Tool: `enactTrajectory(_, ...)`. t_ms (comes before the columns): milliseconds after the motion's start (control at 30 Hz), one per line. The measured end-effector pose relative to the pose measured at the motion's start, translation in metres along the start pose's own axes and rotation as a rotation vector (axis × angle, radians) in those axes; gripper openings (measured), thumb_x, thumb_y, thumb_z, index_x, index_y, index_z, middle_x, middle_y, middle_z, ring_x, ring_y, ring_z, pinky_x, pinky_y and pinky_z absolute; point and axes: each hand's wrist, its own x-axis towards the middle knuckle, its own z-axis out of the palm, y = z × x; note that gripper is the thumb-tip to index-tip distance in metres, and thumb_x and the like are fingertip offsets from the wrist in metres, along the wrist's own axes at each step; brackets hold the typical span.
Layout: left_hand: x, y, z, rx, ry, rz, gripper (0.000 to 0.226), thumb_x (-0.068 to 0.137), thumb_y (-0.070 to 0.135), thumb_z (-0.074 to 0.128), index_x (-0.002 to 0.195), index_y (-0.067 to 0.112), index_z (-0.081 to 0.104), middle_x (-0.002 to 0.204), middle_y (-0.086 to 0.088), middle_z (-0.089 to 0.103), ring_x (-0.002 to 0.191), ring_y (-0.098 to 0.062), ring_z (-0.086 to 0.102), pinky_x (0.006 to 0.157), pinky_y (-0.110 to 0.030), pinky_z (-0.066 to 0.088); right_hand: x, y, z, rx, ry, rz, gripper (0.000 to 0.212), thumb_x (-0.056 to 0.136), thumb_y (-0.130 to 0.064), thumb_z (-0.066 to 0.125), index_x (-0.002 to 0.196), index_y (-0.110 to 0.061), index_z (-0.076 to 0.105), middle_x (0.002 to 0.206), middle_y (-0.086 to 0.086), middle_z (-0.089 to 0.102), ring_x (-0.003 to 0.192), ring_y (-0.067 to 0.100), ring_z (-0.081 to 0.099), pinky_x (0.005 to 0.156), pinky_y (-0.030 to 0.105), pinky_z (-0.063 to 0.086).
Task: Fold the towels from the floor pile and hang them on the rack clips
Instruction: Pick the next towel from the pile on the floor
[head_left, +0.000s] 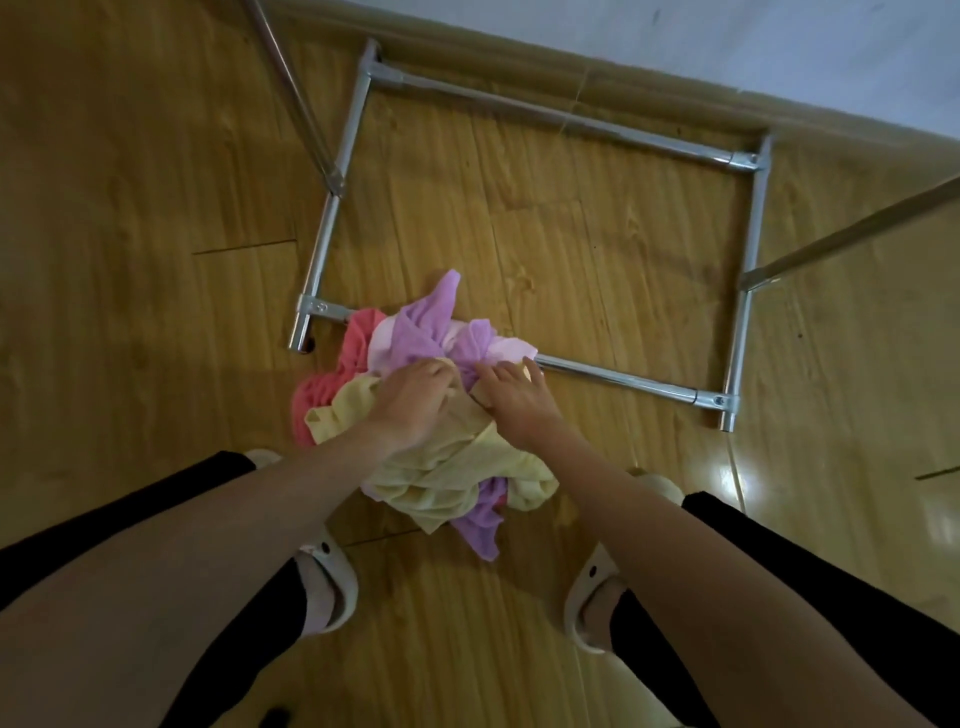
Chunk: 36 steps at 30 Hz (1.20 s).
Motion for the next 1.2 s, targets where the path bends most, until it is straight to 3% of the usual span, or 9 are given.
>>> enactTrajectory(100,-0.009,-0.001,-0.002,0.017,0.021,0.026,0.023,0.085,0.013,0.052,0.105,0.016,0.062,0.112,-0.002,0.062,0.105,-0.022,0.057,0.081,-0.039,0.048,0.000,0.004,-0.002,-0.028,0.154,-0.006,0.027,0.077,-0.001,0.052,0.101,-0.002,0.062,0.097,0.019,0.063,0.100,0.039,0.057,0.103,0.047,0.035)
enactTrajectory(200,-0.014,0.002,-0.006,0.021,-0.007,0.002,0.024,0.086,0.011,0.053,0.108,0.013,0.062,0.113,-0.004,0.061,0.108,-0.024,0.055,0.083,-0.040,0.048,-0.012,0.006,-0.020,-0.021,0.276,0.019,0.014,0.056,-0.002,0.074,0.058,-0.009,0.062,0.059,0.009,0.060,0.064,0.031,0.061,0.067,0.034,0.050)
enactTrajectory(333,-0.018,0.019,-0.021,-0.152,-0.051,-0.075,0.021,0.089,0.014,0.051,0.105,0.013,0.063,0.110,-0.003,0.063,0.108,-0.024,0.058,0.086,-0.037,0.047,-0.043,0.013,-0.048,0.275,0.277,0.108,0.009,0.084,-0.015,0.056,0.078,-0.009,0.059,0.077,0.009,0.064,0.082,0.031,0.058,0.082,0.037,0.040)
enactTrajectory(467,-0.030,0.056,-0.050,-0.354,-0.095,-0.123,0.040,0.090,0.021,0.060,0.129,0.014,0.055,0.122,-0.003,0.061,0.110,-0.019,0.058,0.094,-0.036,0.046,-0.095,0.006,-0.086,0.637,0.406,0.192,0.012,0.086,-0.012,0.054,0.080,-0.002,0.052,0.069,0.013,0.060,0.068,0.031,0.055,0.064,0.034,0.036)
enactTrajectory(667,-0.072,0.100,-0.087,-0.480,-0.132,-0.032,0.057,0.079,0.016,0.073,0.131,0.026,0.053,0.118,0.010,0.054,0.106,-0.009,0.052,0.077,-0.014,0.040,-0.173,-0.016,-0.132,0.838,0.502,0.101,0.015,0.089,-0.011,0.056,0.077,-0.012,0.047,0.067,0.002,0.053,0.067,0.020,0.054,0.065,0.041,0.044)
enactTrajectory(767,-0.098,0.122,-0.105,-0.512,-0.111,0.037,0.050,0.083,0.012,0.069,0.129,0.025,0.054,0.119,0.007,0.054,0.106,-0.008,0.050,0.077,-0.008,0.040,-0.209,-0.028,-0.153,0.890,0.537,0.026,0.017,0.091,-0.009,0.056,0.077,-0.010,0.047,0.066,-0.004,0.051,0.064,0.011,0.050,0.063,0.032,0.042)
enactTrajectory(900,-0.134,0.158,-0.135,-0.656,-0.037,0.081,0.033,0.087,0.010,0.066,0.110,0.032,0.058,0.116,0.008,0.057,0.110,-0.005,0.051,0.097,-0.027,0.044,-0.260,-0.051,-0.189,1.022,0.557,-0.046,0.018,0.090,-0.004,0.056,0.076,-0.010,0.048,0.066,-0.007,0.045,0.064,0.005,0.043,0.061,0.020,0.036)
enactTrajectory(1033,-0.173,0.193,-0.176,-0.721,-0.039,0.138,0.012,0.090,0.015,0.063,0.100,0.021,0.066,0.099,0.016,0.064,0.095,0.016,0.055,0.091,-0.016,0.041,-0.308,-0.071,-0.230,1.134,0.628,-0.089,0.015,0.087,-0.015,0.054,0.080,-0.003,0.049,0.072,0.006,0.046,0.070,0.017,0.044,0.064,0.034,0.038)
enactTrajectory(1200,-0.225,0.225,-0.236,-0.762,0.201,0.146,0.012,0.086,0.010,0.066,0.095,0.017,0.071,0.075,0.019,0.069,0.074,0.011,0.062,0.077,-0.014,0.045,-0.360,-0.090,-0.277,1.129,0.806,-0.105,0.012,0.087,-0.017,0.053,0.083,-0.007,0.050,0.071,0.003,0.043,0.068,0.013,0.040,0.061,0.026,0.034)
